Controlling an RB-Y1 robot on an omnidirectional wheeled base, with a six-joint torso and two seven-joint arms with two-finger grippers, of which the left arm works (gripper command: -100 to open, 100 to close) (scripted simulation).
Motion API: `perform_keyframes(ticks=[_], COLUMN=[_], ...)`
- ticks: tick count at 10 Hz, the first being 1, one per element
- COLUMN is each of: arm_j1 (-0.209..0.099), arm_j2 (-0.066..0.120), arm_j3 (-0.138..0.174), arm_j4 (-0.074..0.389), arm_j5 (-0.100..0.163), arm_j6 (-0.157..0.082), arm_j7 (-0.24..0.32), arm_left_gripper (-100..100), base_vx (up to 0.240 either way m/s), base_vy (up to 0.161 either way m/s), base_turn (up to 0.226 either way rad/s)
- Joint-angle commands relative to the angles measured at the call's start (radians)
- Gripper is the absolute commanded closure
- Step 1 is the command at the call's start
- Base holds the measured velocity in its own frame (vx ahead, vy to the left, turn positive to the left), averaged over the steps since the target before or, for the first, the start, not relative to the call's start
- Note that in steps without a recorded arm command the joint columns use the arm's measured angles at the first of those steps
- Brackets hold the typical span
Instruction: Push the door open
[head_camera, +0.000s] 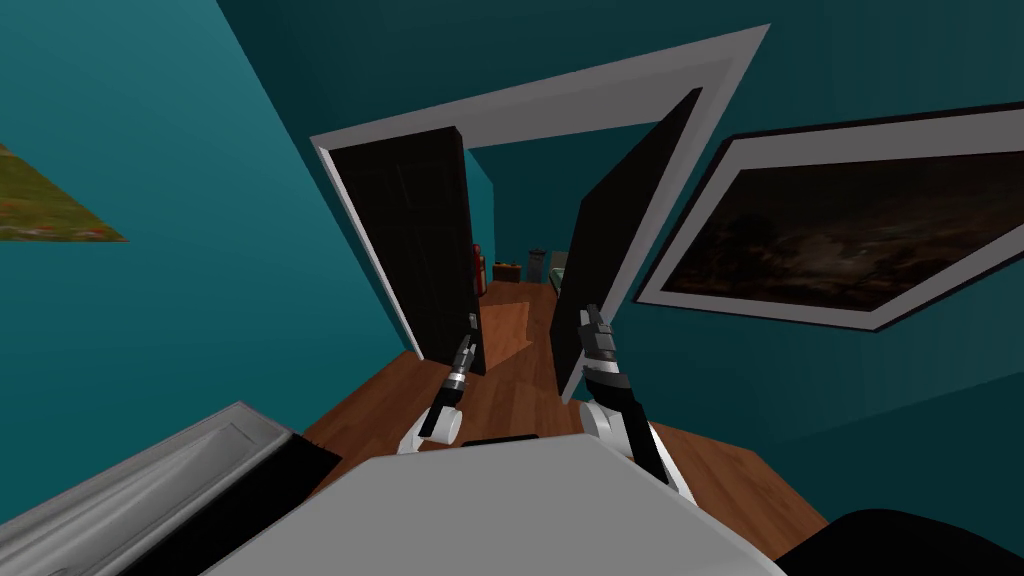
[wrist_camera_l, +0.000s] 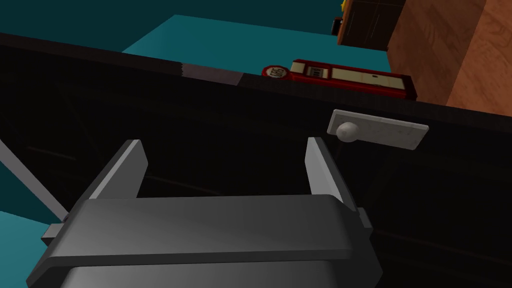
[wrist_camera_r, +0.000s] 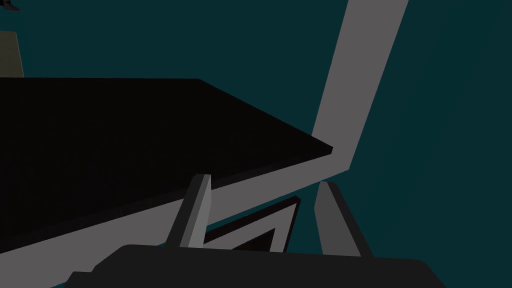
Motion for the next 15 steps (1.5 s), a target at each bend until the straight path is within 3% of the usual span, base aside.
perform_keyframes(ticks=[1,15], arm_j1=[-0.016,-0.118], arm_j2=[0.003,0.008], arm_j3=[-0.008,-0.071], arm_j4=[0.043,0.33], arm_j5=[0.01,0.086], arm_j6=[-0.009,-0.05], arm_j7=[-0.001,-0.023], arm_left_gripper=[-100,-100], base_vx=[0.068,0.067], base_vy=[0.1,0.088], base_turn=[-0.047,-0.051])
